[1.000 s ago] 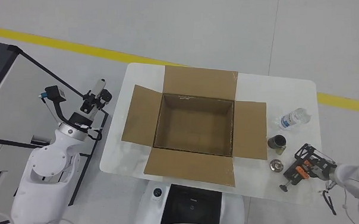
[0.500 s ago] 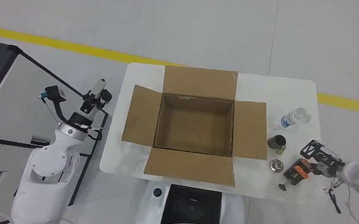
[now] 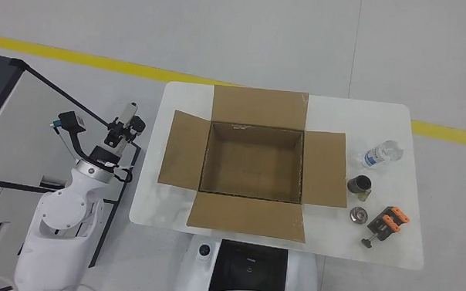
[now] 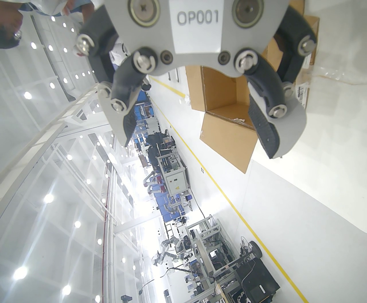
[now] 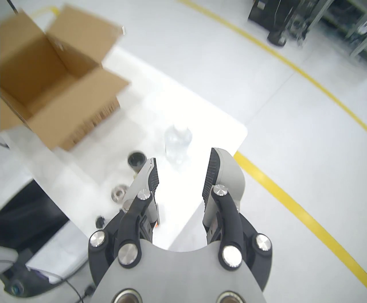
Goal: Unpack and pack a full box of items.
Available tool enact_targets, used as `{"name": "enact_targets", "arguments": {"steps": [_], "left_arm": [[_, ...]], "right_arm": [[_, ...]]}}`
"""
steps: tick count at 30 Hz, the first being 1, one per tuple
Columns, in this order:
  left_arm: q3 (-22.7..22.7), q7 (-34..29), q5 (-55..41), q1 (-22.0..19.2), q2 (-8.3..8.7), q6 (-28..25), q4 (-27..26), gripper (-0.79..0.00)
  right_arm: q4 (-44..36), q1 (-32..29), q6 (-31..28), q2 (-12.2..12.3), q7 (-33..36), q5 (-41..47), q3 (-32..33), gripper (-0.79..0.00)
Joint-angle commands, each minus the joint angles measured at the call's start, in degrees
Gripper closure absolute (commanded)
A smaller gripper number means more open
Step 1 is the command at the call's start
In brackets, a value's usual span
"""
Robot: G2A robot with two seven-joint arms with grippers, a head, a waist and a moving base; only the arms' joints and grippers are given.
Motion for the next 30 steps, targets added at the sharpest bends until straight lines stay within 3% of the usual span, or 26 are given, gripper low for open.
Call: {"name": "enact_targets", "arguments": {"steps": [1,3,5,6,7,13,14,16,18,21,23,25,30], "left_arm": [[0.0,0.0,0.0,0.0,0.0,0.0,0.0,-0.785],[0.0,0.0,0.0,0.0,0.0,0.0,0.0,-0.785],[0.0,0.0,0.0,0.0,0.0,0.0,0.0,-0.785],[0.0,0.0,0.0,0.0,0.0,0.0,0.0,-0.785],[0.0,0.0,0.0,0.0,0.0,0.0,0.0,-0.785],[0.0,0.0,0.0,0.0,0.0,0.0,0.0,-0.785],[0.0,0.0,0.0,0.0,0.0,0.0,0.0,-0.785],[0.0,0.0,0.0,0.0,0.0,0.0,0.0,-0.785],[0.0,0.0,0.0,0.0,0.0,0.0,0.0,-0.785],[0.0,0.0,0.0,0.0,0.0,0.0,0.0,-0.785],[0.0,0.0,0.0,0.0,0.0,0.0,0.0,-0.785],[0.0,0.0,0.0,0.0,0.0,0.0,0.0,-0.785],[0.0,0.0,0.0,0.0,0.0,0.0,0.0,-0.785]], "right_arm": [[-0.6,-1.5,0.0,0.2,-2.5,6.3,1.1,-0.32],[-1.7,-2.2,0.0,0.5,-4.1,9.4,-0.5,-0.317],[-4.8,-2.4,0.0,1.2,-0.7,6.3,-1.9,-0.376],[-6.0,-2.3,0.0,1.4,1.4,3.4,-1.3,-0.606],[-6.0,-2.3,0.0,1.4,1.4,3.4,-1.3,-0.68],[-6.0,-2.3,0.0,1.4,1.4,3.4,-1.3,-0.68],[-6.1,-2.5,0.2,1.3,1.1,4.7,-2.0,-0.785],[-4.9,-2.5,1.9,1.3,1.4,6.8,-4.4,-0.785],[-2.2,-1.8,4.8,1.1,0.6,9.9,-7.9,-0.785],[10.4,1.2,5.2,1.2,-0.6,15.0,-11.9,-0.785],[16.3,6.4,6.0,1.5,-0.8,16.3,-15.2,-0.785],[22.6,15.8,10.1,2.0,0.3,14.8,-20.9,-0.785],[36.7,29.4,7.6,1.2,-3.9,8.7,-32.0,-0.785]]}}
